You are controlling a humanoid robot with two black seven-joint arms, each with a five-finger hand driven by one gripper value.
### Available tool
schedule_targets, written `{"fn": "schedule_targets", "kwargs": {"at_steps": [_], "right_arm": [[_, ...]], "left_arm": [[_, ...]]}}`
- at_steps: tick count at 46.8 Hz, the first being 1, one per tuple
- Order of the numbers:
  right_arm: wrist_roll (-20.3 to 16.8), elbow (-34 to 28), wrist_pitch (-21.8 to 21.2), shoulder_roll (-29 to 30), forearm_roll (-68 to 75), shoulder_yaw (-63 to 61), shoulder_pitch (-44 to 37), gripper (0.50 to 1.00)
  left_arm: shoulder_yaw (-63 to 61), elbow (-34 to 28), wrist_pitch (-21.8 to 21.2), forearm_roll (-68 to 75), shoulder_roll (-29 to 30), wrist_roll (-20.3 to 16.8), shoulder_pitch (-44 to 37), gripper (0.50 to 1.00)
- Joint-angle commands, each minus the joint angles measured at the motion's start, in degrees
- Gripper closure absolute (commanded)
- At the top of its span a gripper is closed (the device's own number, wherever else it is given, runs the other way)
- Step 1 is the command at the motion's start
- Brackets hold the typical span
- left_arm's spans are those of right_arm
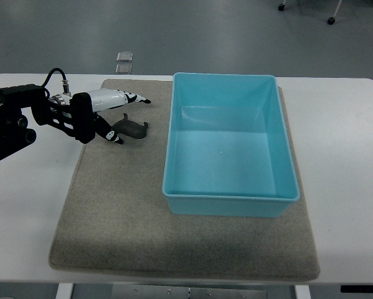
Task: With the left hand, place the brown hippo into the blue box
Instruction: 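Close the left hand fingers around the brown hippo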
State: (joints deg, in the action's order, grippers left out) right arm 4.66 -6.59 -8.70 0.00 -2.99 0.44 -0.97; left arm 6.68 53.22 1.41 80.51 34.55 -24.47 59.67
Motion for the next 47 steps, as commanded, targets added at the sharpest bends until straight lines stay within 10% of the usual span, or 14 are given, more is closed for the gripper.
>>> {"fn": "schedule_targets", "kwargs": {"at_steps": [1, 24, 47], "right_arm": [[0.00, 0.00, 0.00, 0.00, 0.00, 0.00, 0.00, 0.564], [0.00, 0.00, 0.00, 0.00, 0.00, 0.00, 0.00, 0.564], [0.00, 0.00, 0.00, 0.00, 0.00, 0.00, 0.00, 0.564]], "left_arm": [[-0.17, -0.22, 0.00, 0.17, -0.10, 0.03, 0.01, 0.583], [-1.23, -2.59, -0.09, 0.35, -2.21, 0.03, -0.08, 0.649], [-1.67, -2.68, -0.09, 0.44, -2.21, 0.03, 0.27, 0.878]]}}
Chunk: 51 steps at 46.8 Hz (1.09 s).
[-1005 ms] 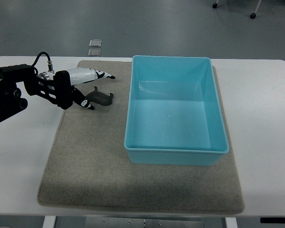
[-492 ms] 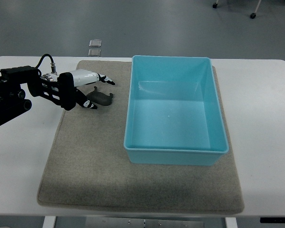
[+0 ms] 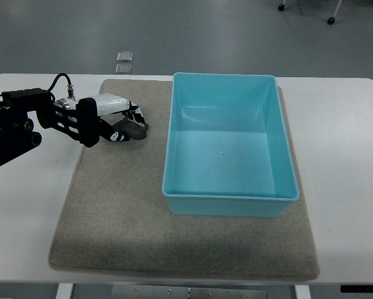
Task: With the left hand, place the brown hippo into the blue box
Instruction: 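Close the left hand fingers around the brown hippo, then lift the hippo and carry it over the blue box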
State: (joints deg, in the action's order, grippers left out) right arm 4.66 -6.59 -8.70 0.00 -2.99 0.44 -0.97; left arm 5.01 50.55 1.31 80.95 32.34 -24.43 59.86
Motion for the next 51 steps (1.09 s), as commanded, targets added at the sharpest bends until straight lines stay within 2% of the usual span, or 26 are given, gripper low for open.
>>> {"fn": "schedule_targets", "kwargs": {"at_steps": [1, 5, 8, 10, 24, 32, 40, 51], "right_arm": [[0.00, 0.00, 0.00, 0.00, 0.00, 0.00, 0.00, 0.564], [0.00, 0.00, 0.00, 0.00, 0.00, 0.00, 0.00, 0.564], [0.00, 0.00, 0.00, 0.00, 0.00, 0.00, 0.00, 0.564], [0.00, 0.00, 0.00, 0.00, 0.00, 0.00, 0.00, 0.564], [0.00, 0.00, 0.00, 0.00, 0.00, 0.00, 0.00, 0.564], [0.00, 0.00, 0.00, 0.00, 0.00, 0.00, 0.00, 0.564], [0.00, 0.00, 0.00, 0.00, 0.00, 0.00, 0.00, 0.564], [0.00, 0.00, 0.00, 0.00, 0.00, 0.00, 0.00, 0.564]], "left_arm": [[0.00, -0.01, 0.00, 0.00, 0.00, 0.00, 0.08, 0.887], [0.00, -0.10, 0.00, 0.00, 0.00, 0.00, 0.08, 0.915], [-0.09, -0.36, 0.00, 0.00, 0.09, 0.00, 0.08, 0.977], [-0.09, -0.45, 0.00, 0.00, 0.09, 0.00, 0.17, 1.000], [-0.09, -0.27, 0.00, 0.00, 1.49, 0.00, 1.58, 1.000], [0.09, 0.87, 0.35, 0.00, 6.06, -0.18, 5.61, 1.000], [0.53, 3.59, 1.06, -0.18, 9.23, -0.18, 9.75, 1.000], [1.05, 9.56, 3.34, -0.35, 9.49, -0.18, 14.93, 1.000]]}}
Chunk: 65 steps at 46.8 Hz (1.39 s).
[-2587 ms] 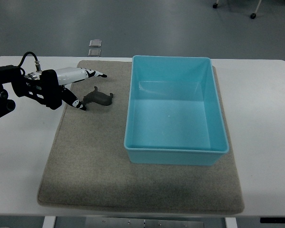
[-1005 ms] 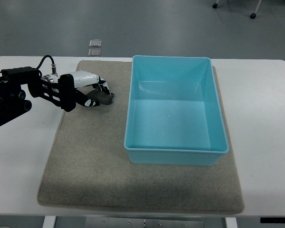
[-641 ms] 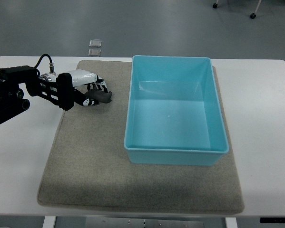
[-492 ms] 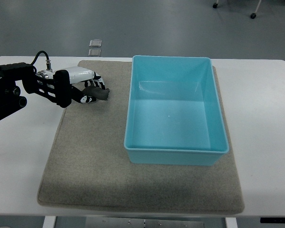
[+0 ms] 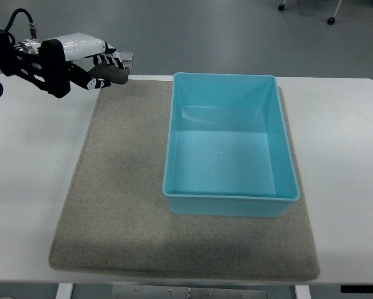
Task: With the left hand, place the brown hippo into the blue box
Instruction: 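Lift the hippo and carry it over the blue box, then open the left hand to release the hippo into the box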
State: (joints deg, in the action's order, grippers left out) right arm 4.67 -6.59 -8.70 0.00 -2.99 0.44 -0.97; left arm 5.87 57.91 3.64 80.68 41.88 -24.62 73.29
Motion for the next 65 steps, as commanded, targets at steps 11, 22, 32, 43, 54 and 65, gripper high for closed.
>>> {"fn": "schedule_targets", "kwargs": {"at_steps": [11, 22, 32, 43, 54, 65], "right_arm": [[-0.01, 0.00, 0.00, 0.00, 0.00, 0.00, 0.00, 0.564], [-0.01, 0.00, 0.00, 0.00, 0.00, 0.00, 0.00, 0.564], [-0.01, 0.00, 0.00, 0.00, 0.00, 0.00, 0.00, 0.564], [-0.01, 0.00, 0.00, 0.00, 0.00, 0.00, 0.00, 0.564], [-0.01, 0.00, 0.00, 0.00, 0.00, 0.00, 0.00, 0.564], [-0.01, 0.00, 0.00, 0.00, 0.00, 0.00, 0.00, 0.564]], "left_arm": [[0.46, 9.50, 3.84, -0.26, -2.41, 0.27, 5.28, 1.000], [-0.33, 8.36, 3.84, 0.18, -13.74, 0.98, 4.76, 1.000], [-2.18, 2.91, 3.48, 0.18, -20.43, 1.33, 4.32, 1.000], [-2.97, 1.24, 2.43, -0.26, -23.60, 1.33, 1.33, 0.766], [-2.71, 1.41, 1.55, -1.31, -23.95, 1.33, 0.19, 0.501], [-1.65, 1.24, 1.38, -8.78, -23.16, 1.33, 0.27, 0.501]]}}
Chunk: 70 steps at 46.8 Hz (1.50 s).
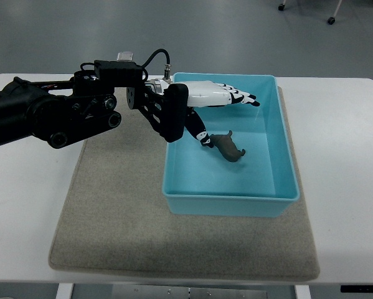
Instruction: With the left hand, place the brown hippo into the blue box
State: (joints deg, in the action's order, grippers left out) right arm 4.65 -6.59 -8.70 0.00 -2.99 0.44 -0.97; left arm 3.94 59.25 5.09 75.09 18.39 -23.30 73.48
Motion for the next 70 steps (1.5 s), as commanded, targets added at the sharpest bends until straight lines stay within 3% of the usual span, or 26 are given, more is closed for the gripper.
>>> {"fn": "schedule_targets", "kwargs": {"at_steps": [1, 18, 26, 32, 43, 52, 61, 70], "right_arm": [[0.00, 0.00, 0.00, 0.00, 0.00, 0.00, 0.00, 0.564], [0.00, 0.00, 0.00, 0.00, 0.00, 0.00, 0.00, 0.564], [0.00, 0.00, 0.00, 0.00, 0.00, 0.00, 0.00, 0.564], [0.00, 0.00, 0.00, 0.00, 0.00, 0.00, 0.00, 0.564], [0.00, 0.00, 0.00, 0.00, 0.00, 0.00, 0.00, 0.564], [0.00, 0.00, 0.00, 0.00, 0.00, 0.00, 0.00, 0.564], [0.00, 0.00, 0.00, 0.00, 0.00, 0.00, 0.00, 0.564], [0.00, 0.00, 0.00, 0.00, 0.00, 0.00, 0.00, 0.564]], "left_arm": [[0.45, -0.01, 0.01, -4.24, 0.41, 0.01, 0.09, 0.501], [5.81, -1.42, 2.29, -28.23, 6.12, 0.97, -0.62, 0.500], [12.05, -1.42, 8.44, -42.02, 10.17, 8.52, -2.89, 0.500], [17.67, -1.77, 10.55, -50.90, 11.75, 13.45, -6.50, 0.500], [31.82, -5.37, 17.23, -62.42, 11.67, 20.48, -17.30, 0.500], [41.76, -7.39, 20.22, -69.54, 11.14, 30.41, -22.85, 0.500], [42.99, -8.54, 23.12, -78.77, 11.40, 34.72, -23.99, 0.500], [42.55, -10.20, 22.77, -83.43, 11.49, 35.96, -24.26, 0.500]]}}
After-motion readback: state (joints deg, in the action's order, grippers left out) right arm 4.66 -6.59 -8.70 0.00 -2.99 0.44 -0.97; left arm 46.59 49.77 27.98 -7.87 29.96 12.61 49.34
